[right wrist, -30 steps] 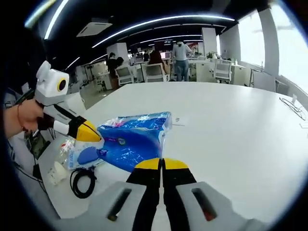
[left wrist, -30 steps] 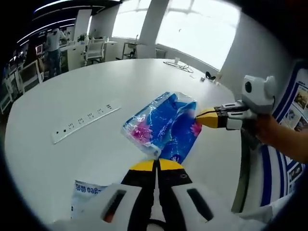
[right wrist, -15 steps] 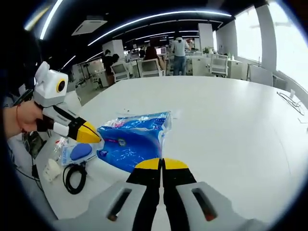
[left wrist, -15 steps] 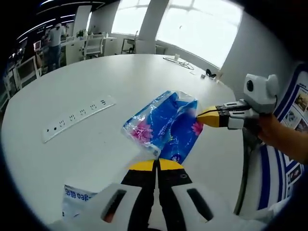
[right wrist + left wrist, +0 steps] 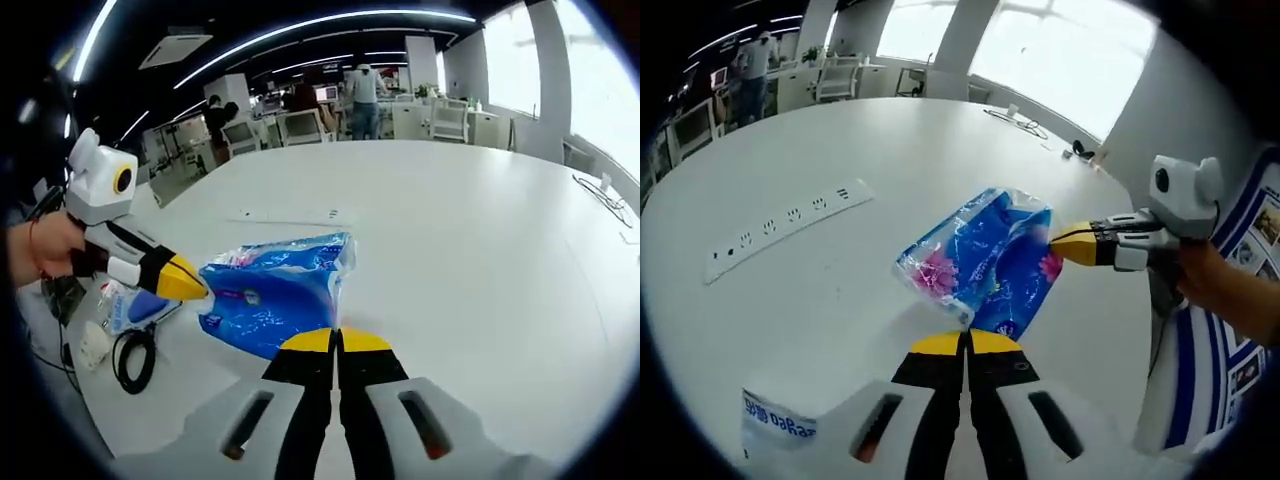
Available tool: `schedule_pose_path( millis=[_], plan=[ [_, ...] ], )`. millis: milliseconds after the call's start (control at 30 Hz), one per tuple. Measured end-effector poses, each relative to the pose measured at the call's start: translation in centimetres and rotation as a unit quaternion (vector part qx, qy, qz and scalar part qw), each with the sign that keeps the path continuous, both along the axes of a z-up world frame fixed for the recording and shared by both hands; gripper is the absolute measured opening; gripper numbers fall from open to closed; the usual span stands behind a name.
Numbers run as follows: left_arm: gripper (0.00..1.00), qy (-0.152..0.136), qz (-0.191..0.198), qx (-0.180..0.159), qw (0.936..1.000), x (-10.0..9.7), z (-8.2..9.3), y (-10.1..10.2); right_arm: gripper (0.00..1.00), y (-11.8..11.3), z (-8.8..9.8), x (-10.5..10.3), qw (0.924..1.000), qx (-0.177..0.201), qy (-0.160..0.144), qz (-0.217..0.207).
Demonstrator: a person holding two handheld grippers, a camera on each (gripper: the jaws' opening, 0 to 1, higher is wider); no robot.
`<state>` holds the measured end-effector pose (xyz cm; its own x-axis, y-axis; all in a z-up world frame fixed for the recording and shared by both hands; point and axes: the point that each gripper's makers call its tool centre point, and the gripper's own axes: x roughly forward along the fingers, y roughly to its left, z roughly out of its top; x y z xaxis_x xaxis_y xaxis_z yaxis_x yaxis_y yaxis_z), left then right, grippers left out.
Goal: Arrange the tabletop items into an orderly group along one side of the table until the central work area is clear of visible clutter.
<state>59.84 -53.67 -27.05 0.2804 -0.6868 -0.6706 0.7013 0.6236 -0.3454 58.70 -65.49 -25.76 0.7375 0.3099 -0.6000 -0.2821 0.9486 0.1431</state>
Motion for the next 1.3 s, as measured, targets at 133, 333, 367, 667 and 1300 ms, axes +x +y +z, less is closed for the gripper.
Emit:
schedule_pose_path(
  millis=[133, 333, 367, 667, 1300],
  plan=[
    [0.00, 0.007, 0.001, 0.002, 1.0000, 0.2, -1.2, -0.6, 0.00, -0.6, -1.2, 0.2, 1.0000, 0.001, 0.008, -0.003],
    [0.00, 0.017, 0.003, 0.007, 0.9998, 0.5, -2.7, -1.2, 0.00, -1.3, -2.9, 0.2, 0.9997, 0.003, 0.022, -0.004],
    [0.00, 0.019, 0.003, 0.007, 0.9998, 0.5, -2.8, -1.4, 0.00, -1.3, -3.1, 0.2, 0.9997, 0.004, 0.024, -0.004],
    [0.00, 0.031, -0.001, 0.012, 0.9994, 0.4, -4.5, -2.2, 0.00, -2.2, -5.0, 0.1, 0.9991, 0.009, 0.041, -0.009],
    [0.00, 0.034, 0.002, 0.012, 0.9993, 0.7, -5.6, -2.5, 0.00, -2.6, -6.6, 0.0, 0.9983, 0.013, 0.055, -0.015]
  ],
)
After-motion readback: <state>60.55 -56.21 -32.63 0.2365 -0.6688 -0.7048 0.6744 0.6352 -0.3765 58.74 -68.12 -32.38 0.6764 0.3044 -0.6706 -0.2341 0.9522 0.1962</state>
